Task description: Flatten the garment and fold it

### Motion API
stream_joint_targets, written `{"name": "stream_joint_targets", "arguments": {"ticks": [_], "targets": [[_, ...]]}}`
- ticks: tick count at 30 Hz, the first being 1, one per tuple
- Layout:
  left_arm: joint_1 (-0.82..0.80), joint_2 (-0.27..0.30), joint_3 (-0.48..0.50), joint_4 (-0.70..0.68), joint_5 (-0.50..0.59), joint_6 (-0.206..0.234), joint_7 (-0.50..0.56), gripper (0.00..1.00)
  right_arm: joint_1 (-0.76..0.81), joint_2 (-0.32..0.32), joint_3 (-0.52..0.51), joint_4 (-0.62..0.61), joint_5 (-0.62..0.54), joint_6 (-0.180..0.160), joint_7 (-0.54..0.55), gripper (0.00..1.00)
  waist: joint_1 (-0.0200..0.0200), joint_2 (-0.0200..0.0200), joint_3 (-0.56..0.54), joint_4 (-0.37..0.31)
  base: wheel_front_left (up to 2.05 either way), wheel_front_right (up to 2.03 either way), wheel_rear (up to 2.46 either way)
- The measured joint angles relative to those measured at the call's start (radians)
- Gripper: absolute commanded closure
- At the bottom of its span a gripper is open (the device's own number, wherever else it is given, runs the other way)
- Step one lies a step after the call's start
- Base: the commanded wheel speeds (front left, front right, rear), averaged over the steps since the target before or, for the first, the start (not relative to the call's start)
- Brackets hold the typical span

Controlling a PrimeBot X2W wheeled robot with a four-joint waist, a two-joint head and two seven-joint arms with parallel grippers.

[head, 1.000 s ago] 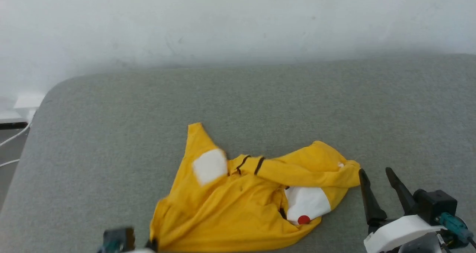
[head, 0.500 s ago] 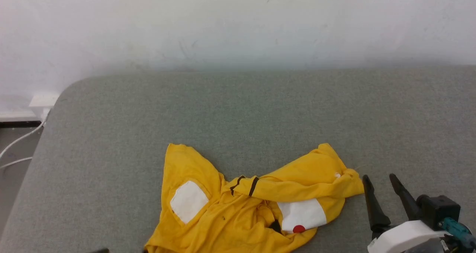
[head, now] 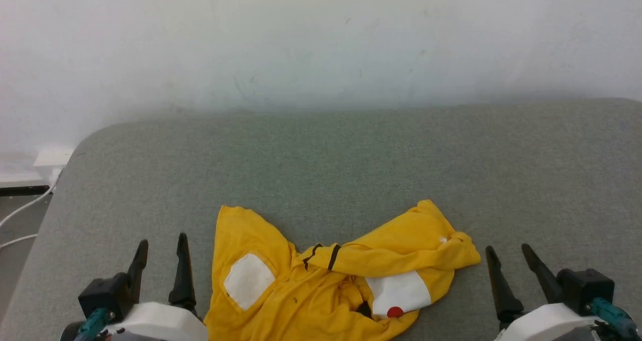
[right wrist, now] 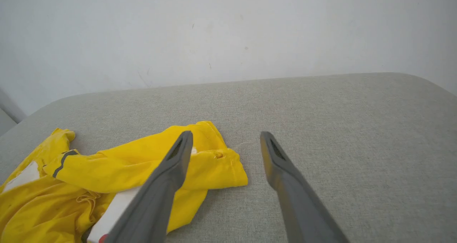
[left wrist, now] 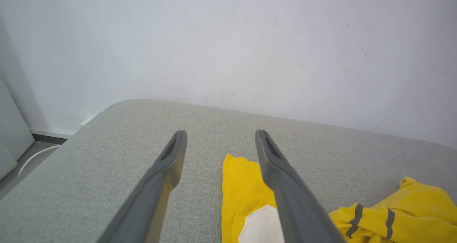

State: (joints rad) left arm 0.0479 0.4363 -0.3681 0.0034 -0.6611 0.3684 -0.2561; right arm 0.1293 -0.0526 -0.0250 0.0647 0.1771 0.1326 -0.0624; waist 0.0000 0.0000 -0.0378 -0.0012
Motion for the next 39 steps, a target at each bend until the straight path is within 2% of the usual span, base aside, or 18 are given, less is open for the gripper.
{"name": "stream_joint_targets", "arguments": {"ticks": [5,11,20,21,22,23,28,33,39], "targets": [[0.0,-0.053,0.065,-0.008,0.11,-0.042,0.0,0.0,-0.013,0.0,0.061,0.035,-0.021,0.0,0.055,0.0,0.0001,0.0,0.005,-0.001,0.0,0.0,0.0],[0.015,-0.102,0.106,0.001,0.172,-0.078,-0.001,0.0,-0.126,-0.01,0.211,0.146,-0.069,0.0,0.211,0.0,0.0,0.0,0.018,0.028,0.0,0.0,0.0],[0.009,-0.167,0.128,0.04,0.224,-0.128,-0.001,0.0,-0.311,-0.152,0.4,0.287,-0.044,0.0,0.391,0.0,0.0001,0.0,0.059,0.08,0.0,0.0,0.0],[0.008,-0.173,0.13,0.044,0.227,-0.132,-0.001,0.0,-0.324,-0.161,0.41,0.301,-0.032,0.0,0.405,0.54,0.0001,0.0,0.064,0.082,0.0,0.0,0.0],[0.006,-0.18,0.133,0.047,0.232,-0.139,-0.001,0.0,-0.336,-0.168,0.414,0.309,-0.018,0.0,0.41,0.67,0.0001,0.0,0.069,0.085,0.0,0.0,0.0],[0.005,-0.185,0.135,0.05,0.234,-0.145,-0.001,0.0,-0.348,-0.173,0.412,0.314,-0.012,0.0,0.408,1.0,0.0001,0.0,0.074,0.086,0.0,0.0,0.0],[-0.02,-0.208,0.158,0.064,0.257,-0.181,-0.001,0.0,-0.444,-0.194,0.368,0.327,-0.004,0.0,0.384,1.0,0.0002,0.0,0.098,0.092,0.0,0.0,0.0],[-0.062,-0.241,0.166,0.066,0.291,-0.212,-0.001,0.0,-0.616,-0.223,0.329,0.36,-0.024,0.0,0.362,1.0,0.0002,0.0,0.136,0.098,0.0,0.0,0.0],[-0.139,-0.291,0.162,0.07,0.329,-0.252,-0.001,0.0,-0.857,-0.267,0.285,0.489,-0.03,0.0,0.301,1.0,0.0003,0.0,0.199,0.122,0.0,0.0,0.0]]}}
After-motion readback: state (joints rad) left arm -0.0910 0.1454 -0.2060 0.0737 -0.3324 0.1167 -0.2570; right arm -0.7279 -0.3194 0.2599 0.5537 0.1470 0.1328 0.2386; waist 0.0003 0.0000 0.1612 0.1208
